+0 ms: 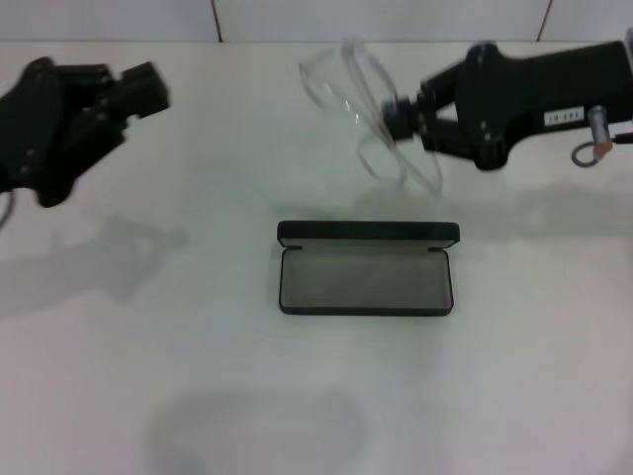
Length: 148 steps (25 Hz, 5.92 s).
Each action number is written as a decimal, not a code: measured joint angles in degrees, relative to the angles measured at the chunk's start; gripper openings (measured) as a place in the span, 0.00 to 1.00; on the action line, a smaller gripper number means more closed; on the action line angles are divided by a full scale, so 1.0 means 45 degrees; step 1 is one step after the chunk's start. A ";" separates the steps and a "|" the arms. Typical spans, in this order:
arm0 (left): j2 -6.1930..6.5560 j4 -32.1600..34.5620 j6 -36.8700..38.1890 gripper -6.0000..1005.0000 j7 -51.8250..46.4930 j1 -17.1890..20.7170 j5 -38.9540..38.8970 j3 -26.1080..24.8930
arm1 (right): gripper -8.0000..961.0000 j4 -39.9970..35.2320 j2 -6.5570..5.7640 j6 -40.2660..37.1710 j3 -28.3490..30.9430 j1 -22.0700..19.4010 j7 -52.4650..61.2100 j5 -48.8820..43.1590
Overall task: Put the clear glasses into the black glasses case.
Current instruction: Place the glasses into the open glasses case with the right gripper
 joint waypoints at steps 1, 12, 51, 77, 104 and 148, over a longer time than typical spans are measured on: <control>0.0145 0.0307 0.0001 0.06 -0.0181 0.0140 0.0245 -0.0127 | 0.07 0.0000 0.0000 0.0000 0.0000 0.0000 0.0000 0.0000; 0.0428 0.3224 0.0158 0.06 -0.2218 0.1448 0.2551 -0.2591 | 0.07 -0.4023 0.0062 -0.0615 -0.4628 0.2193 0.7080 -0.5762; -0.0023 0.2580 -0.0295 0.06 -0.1762 0.1308 0.3758 -0.3611 | 0.07 -0.3565 0.0191 0.3395 -1.3000 0.4519 1.1895 -0.9479; -0.0186 0.2439 -0.0343 0.06 -0.1548 0.1495 0.4076 -0.3612 | 0.07 -0.3429 0.0193 0.3729 -1.3870 0.4452 1.3253 -0.9566; -0.0199 0.2276 -0.0500 0.06 -0.1298 0.1513 0.4077 -0.3611 | 0.07 -0.3893 0.0192 0.2849 -1.4035 0.4480 1.3116 -1.0599; -0.0309 0.2138 -0.0808 0.07 -0.1341 0.1599 0.4022 -0.3848 | 0.12 -0.5891 0.0192 0.2950 -1.4188 0.3478 1.2902 -1.0180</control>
